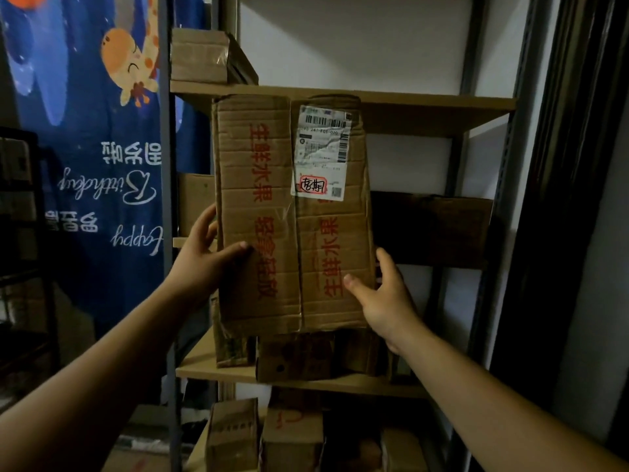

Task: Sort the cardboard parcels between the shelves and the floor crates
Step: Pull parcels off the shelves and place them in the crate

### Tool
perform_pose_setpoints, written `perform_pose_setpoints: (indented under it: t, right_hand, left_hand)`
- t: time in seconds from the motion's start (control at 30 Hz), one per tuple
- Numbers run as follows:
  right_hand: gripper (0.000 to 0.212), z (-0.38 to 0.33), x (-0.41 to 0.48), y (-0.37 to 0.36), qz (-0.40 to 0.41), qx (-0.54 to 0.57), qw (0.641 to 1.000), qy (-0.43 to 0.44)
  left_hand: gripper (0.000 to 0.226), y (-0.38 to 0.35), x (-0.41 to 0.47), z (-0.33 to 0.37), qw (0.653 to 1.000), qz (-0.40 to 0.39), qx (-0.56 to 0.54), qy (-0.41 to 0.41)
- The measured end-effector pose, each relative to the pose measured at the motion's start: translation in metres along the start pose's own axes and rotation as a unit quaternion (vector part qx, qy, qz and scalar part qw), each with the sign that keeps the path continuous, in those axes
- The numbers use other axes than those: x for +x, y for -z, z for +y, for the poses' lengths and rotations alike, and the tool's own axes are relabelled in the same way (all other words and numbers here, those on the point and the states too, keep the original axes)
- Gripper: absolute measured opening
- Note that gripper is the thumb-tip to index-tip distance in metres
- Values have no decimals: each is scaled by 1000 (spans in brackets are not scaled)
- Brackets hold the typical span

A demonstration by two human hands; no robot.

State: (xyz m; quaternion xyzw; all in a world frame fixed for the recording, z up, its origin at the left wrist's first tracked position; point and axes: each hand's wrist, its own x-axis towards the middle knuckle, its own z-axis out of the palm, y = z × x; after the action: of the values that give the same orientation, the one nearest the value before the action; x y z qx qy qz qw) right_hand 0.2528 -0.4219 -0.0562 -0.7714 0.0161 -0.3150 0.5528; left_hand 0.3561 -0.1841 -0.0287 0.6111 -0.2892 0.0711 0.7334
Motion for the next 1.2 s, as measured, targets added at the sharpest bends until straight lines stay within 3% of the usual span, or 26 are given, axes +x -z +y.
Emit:
perform_pose_setpoints:
  t: [0.17,0.23,0.4,0.6,0.83,0.9,1.07,1.2]
  right_hand:
    - [51,1,-6,-7,-23,24,999,6]
    - [60,7,-8,-13,-42,45,998,2]
    - [73,24,-23,-44,-127,90,988,-18]
    - [68,38,-53,-107,-197,110,973,-47]
    - [75,53,-98,-207,-218,89,965,-114]
    - [75,56,-113,-246,-220,79,963,-137]
    - [69,61,-139,-325,-216,65,958,-178]
    - [67,62,-143,-367,-220,74,950,-208]
  left_hand:
    - [77,4,-3,5,999,-3,31,-7]
    - [77,7,-10,6,999,4,48,2]
    - [60,26,-45,1,988,122,94,27]
    - [107,88,-95,-7,972,162,148,78]
    - [104,185,-135,-34,962,169,157,148]
    - [114,225,-145,-39,957,154,170,177]
    - [80,298,-155,-56,947,136,189,222]
    - [78,336,-156,-71,945,133,162,253]
